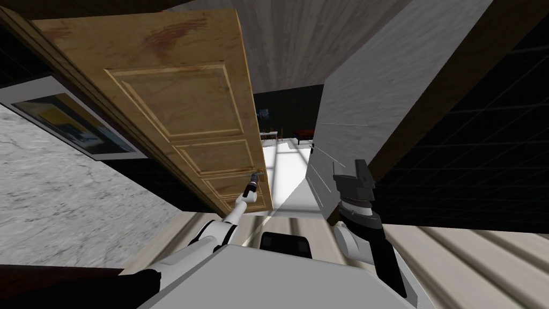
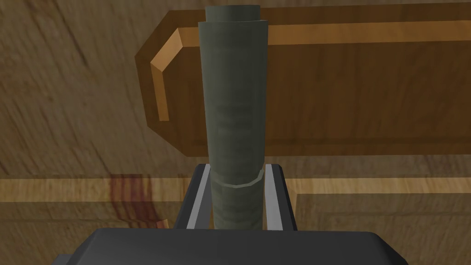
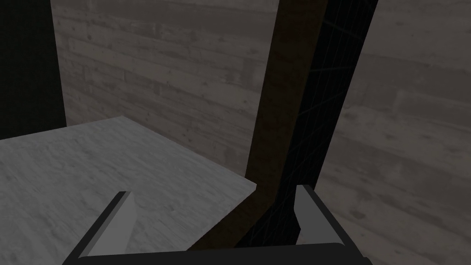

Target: Push the door open

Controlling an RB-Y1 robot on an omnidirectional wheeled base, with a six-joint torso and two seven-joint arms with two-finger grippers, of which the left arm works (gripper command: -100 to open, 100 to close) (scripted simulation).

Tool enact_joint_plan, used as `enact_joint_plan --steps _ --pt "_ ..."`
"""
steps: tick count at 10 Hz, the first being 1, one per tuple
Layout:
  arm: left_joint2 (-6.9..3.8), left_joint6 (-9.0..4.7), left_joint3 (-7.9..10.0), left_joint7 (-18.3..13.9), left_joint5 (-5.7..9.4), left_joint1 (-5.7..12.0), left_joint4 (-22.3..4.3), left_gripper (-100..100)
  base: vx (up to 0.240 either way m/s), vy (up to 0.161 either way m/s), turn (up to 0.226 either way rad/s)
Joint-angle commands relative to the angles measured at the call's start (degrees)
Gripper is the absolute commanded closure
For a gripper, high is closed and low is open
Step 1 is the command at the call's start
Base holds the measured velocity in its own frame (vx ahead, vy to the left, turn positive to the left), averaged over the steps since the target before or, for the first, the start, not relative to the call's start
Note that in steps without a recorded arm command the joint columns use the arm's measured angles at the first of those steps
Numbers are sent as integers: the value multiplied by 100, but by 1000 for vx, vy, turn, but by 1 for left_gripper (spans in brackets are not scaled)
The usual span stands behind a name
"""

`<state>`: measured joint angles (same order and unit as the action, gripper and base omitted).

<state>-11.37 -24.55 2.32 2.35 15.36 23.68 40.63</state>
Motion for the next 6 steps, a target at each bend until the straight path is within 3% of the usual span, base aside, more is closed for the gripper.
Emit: enact_joint_plan --steps 1,6 --pt "-66 -84 102 31 28 63 -109 100 185 -46 50" --pt "-198 -124 394 113 122 20 -182 100 189 -75 60"
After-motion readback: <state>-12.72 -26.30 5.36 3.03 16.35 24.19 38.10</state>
